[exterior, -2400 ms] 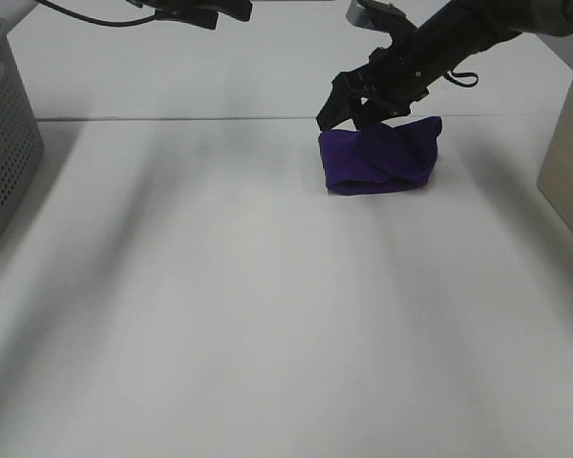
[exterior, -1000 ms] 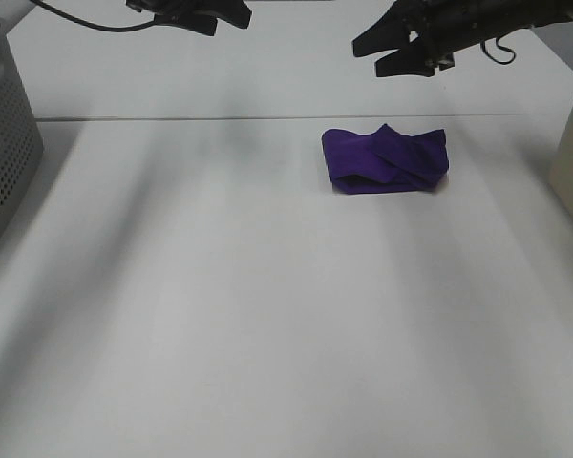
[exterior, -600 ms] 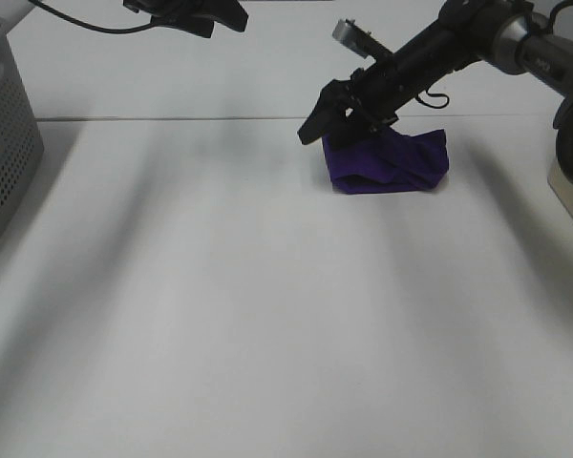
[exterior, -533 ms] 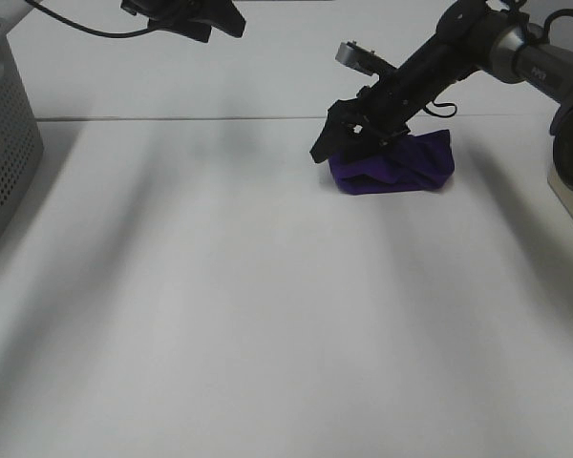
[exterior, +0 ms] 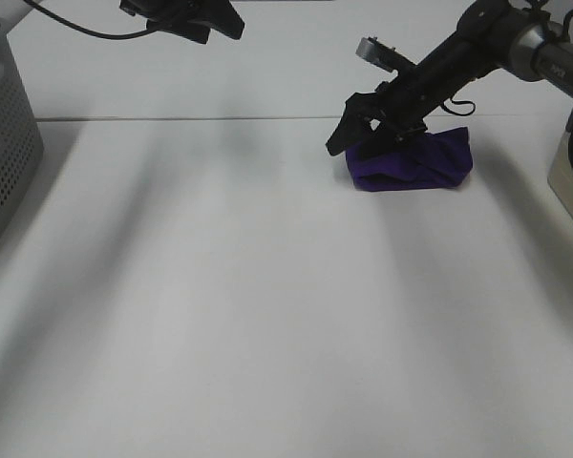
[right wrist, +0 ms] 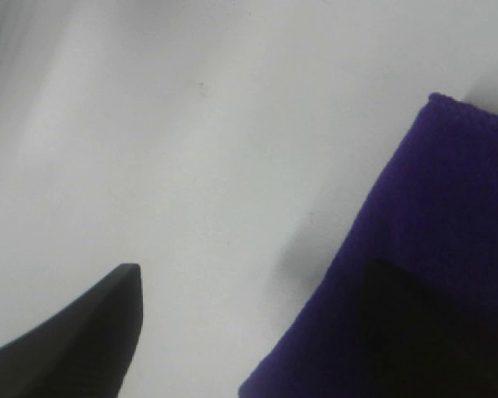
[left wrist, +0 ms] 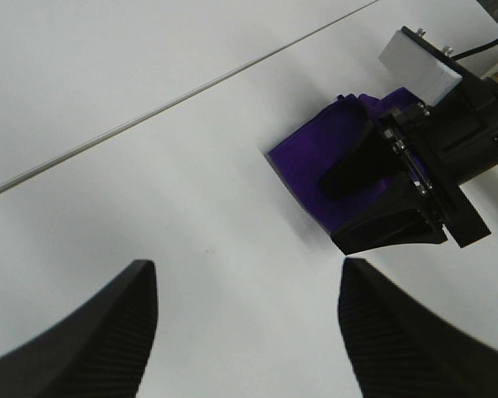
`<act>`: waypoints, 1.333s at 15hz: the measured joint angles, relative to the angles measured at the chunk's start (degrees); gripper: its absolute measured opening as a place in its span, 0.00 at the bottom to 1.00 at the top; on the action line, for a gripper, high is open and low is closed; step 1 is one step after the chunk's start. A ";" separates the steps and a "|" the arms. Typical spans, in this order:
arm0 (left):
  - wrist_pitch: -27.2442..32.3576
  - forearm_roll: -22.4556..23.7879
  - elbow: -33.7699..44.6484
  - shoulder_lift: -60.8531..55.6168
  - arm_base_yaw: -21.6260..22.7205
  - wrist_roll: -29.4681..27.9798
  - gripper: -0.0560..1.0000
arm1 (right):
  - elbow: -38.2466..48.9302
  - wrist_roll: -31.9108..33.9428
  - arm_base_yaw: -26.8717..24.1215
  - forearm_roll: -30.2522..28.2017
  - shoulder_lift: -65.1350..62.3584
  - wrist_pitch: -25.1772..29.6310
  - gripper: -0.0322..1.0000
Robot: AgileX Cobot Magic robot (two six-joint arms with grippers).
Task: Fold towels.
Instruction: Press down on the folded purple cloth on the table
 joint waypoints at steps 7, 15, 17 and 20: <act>0.52 0.06 0.00 0.00 0.00 0.00 0.61 | -0.06 -1.66 -1.32 0.34 -2.01 -0.06 0.72; 1.60 0.97 0.00 0.00 0.00 -1.26 0.61 | -0.17 -1.32 -7.62 8.77 3.50 -0.06 0.72; 1.60 1.03 0.00 0.00 0.00 -1.26 0.61 | -0.17 -1.32 -7.73 9.51 3.90 -0.17 0.71; 1.66 1.55 0.00 0.00 0.00 -1.26 0.61 | -0.40 -1.38 -7.73 9.51 3.90 -0.17 0.71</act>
